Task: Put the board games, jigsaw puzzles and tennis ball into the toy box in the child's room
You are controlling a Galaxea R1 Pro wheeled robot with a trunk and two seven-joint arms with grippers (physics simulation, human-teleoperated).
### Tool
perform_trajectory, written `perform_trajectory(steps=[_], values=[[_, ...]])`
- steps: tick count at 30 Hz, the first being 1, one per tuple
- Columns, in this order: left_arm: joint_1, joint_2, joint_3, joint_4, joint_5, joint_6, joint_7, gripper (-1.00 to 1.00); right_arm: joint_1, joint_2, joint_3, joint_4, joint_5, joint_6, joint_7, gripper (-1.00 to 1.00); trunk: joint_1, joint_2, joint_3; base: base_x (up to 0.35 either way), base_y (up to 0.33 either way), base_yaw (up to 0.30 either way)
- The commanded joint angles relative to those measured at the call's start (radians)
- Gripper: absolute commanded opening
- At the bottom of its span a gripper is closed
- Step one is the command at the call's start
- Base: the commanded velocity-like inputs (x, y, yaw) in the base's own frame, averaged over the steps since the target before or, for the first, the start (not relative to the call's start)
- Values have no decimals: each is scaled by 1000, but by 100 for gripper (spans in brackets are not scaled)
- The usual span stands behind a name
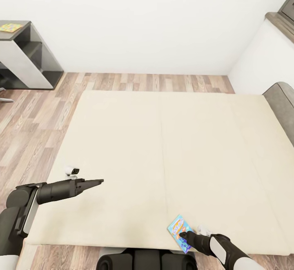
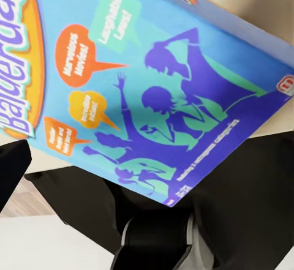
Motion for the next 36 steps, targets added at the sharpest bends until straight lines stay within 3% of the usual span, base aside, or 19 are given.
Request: perform_trajectory(steps=[1,36], values=[[0,0,0,0,-1,11,-4,100,0,0,-6,-3,0,7,2,100,0,-2,-2,0,0,0],[0,2,0,0,-1,11,-4,100,-2,1,-24,-11,-3,10,3,100,0,-2,-5,0,0,0]])
